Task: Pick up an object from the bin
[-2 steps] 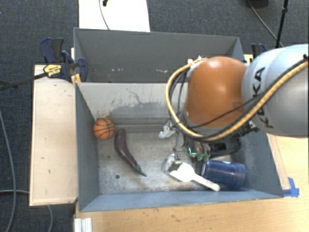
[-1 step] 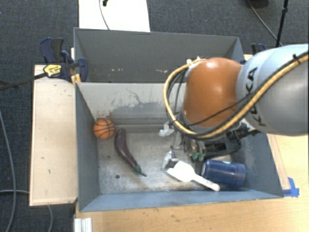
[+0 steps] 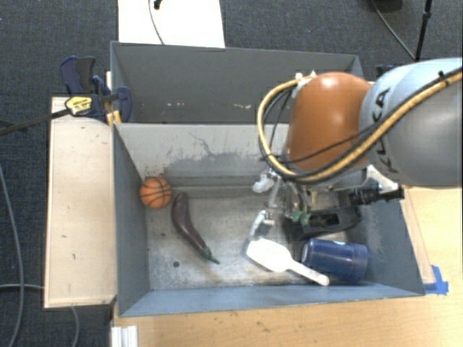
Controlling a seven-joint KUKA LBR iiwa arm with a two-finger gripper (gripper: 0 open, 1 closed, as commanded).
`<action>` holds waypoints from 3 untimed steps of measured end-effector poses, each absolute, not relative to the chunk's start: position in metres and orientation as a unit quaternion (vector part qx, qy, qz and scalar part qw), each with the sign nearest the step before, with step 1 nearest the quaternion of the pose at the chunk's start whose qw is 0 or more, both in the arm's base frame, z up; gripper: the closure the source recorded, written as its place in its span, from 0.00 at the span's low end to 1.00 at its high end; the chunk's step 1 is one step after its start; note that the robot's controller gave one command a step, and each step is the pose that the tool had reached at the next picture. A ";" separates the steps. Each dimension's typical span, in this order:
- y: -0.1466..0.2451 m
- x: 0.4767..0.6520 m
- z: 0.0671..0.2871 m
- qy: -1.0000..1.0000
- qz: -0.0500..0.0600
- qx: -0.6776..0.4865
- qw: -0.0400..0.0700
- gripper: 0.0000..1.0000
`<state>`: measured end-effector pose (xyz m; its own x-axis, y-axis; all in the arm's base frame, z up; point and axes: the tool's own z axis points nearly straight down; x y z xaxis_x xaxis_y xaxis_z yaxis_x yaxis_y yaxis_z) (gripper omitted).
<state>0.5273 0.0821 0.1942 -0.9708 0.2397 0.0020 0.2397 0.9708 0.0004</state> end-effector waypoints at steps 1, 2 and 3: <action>0.042 0.536 0.222 -0.999 0.000 -0.040 -0.002 0.00; 0.036 0.535 0.176 -0.999 -0.001 -0.051 -0.005 0.00; 0.015 0.520 0.114 -0.998 -0.001 0.062 -0.003 0.00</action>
Offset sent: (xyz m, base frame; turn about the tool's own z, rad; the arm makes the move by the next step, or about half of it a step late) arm 0.0015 -0.0494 -0.0779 -0.2711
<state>0.5204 0.0152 0.1143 -0.9924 -0.1229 -0.0068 -0.1229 0.9924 0.0006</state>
